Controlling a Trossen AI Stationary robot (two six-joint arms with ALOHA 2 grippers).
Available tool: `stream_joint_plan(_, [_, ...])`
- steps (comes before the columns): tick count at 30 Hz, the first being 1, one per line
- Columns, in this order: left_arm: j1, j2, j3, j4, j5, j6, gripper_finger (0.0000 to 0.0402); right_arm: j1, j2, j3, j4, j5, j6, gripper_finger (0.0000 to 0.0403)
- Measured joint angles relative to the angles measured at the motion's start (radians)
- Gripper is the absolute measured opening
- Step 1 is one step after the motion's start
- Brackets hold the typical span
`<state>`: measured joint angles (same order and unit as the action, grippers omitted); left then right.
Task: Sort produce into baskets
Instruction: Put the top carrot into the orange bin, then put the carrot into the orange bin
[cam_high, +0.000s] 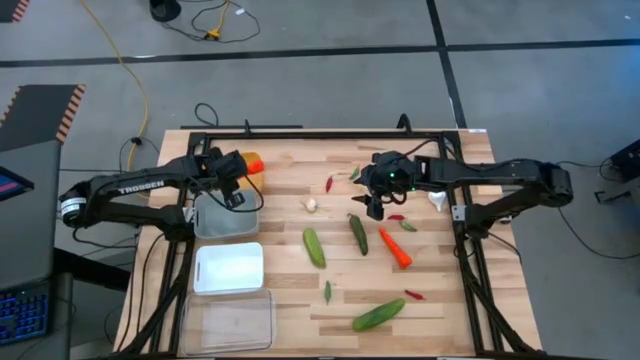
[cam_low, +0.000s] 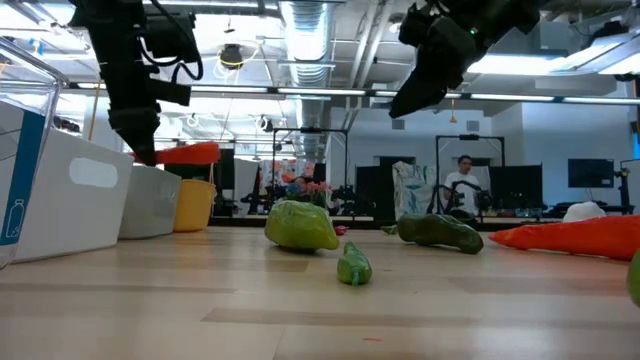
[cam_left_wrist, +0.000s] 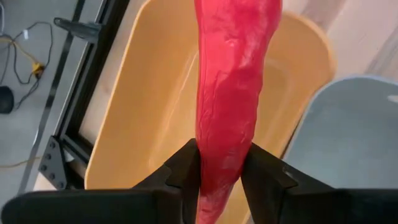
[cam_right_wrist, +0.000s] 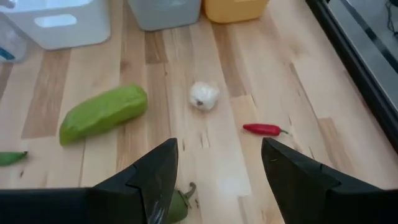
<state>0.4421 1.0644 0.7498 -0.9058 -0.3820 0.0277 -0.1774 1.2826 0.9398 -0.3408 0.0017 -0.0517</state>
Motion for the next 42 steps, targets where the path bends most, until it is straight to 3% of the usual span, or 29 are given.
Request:
stream_joint_plan(11, [0.019,0.085,0.0,0.0,-0.004,-0.002,0.0166,0.057,-0.005,0.0,-0.075,-0.002,0.006,0.026])
stream_joint_plan(15, [0.019,0.083,0.0,0.002,-0.004,0.001,0.0179,0.077,-0.005,0.0,-0.179,-0.003,0.127,0.026])
stream_joint_plan(23, [0.018,0.08,0.0,0.002,0.003,0.005,0.0183,0.124,-0.005,0.0,-0.4,-0.021,0.49,0.026])
stream_joint_plan(29, [0.018,0.08,0.0,0.002,0.004,0.005,0.0183,0.209,0.0,0.0,-0.473,-0.03,0.695,0.026])
stream_joint_plan(42, [0.018,0.08,0.0,0.003,0.006,0.004,0.0183,0.319,0.231,0.0,-0.476,0.001,0.759,0.026])
